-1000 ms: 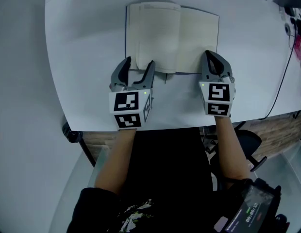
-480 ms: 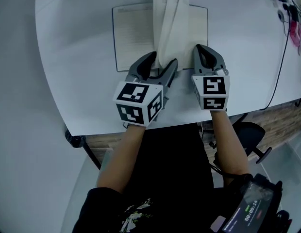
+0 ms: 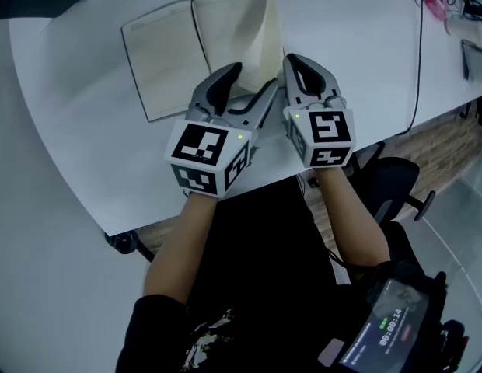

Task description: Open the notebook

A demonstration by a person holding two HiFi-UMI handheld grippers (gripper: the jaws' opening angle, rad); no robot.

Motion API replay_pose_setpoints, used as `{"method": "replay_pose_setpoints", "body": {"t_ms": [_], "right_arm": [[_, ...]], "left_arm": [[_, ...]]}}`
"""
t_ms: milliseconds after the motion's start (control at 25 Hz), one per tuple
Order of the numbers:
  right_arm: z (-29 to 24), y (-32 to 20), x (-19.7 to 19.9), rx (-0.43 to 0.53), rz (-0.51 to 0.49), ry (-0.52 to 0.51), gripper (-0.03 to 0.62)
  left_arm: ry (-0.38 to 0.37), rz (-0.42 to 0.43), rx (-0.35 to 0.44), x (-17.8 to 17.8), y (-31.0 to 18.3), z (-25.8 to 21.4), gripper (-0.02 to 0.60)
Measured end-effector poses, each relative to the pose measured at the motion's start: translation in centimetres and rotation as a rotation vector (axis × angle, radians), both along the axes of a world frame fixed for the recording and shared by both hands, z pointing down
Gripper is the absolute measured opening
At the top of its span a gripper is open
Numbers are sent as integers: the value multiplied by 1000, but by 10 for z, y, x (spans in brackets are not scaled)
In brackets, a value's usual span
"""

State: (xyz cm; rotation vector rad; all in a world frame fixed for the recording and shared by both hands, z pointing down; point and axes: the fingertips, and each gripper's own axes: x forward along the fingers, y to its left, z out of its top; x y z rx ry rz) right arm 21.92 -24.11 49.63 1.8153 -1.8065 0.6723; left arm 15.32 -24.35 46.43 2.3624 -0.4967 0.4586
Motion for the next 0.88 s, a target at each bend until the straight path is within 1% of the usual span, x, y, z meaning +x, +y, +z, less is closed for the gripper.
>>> {"method": "replay_pose_setpoints", "body": {"t_ms": [120,240,320,520,600,680,800,880], "right_arm": [[-15,6,23,39,57,22,66],[-40,9,45,97,106,63,66],[-58,4,48,138,115,88,66],[-95,-18,9,216,44,149,66],[-100,-27,-1,213,-2,158,66],[-99,-36,-7,204,-50,138,66],[-104,-44,-8,209,-86,130,66],[-98,-48,-15,174,-139,128,66]], "left_arm": [[27,55,-6,19,13,3,229],[37,105,-22,35,29,7,229],[43,122,-22,37,32,7,229],[54,144,-19,15,35,6,229],[55,151,-36,15,37,9,229],[58,164,-53,19,40,12,229],[70,191,-64,29,48,11,229],[68,212,-81,33,56,15,229]]}}
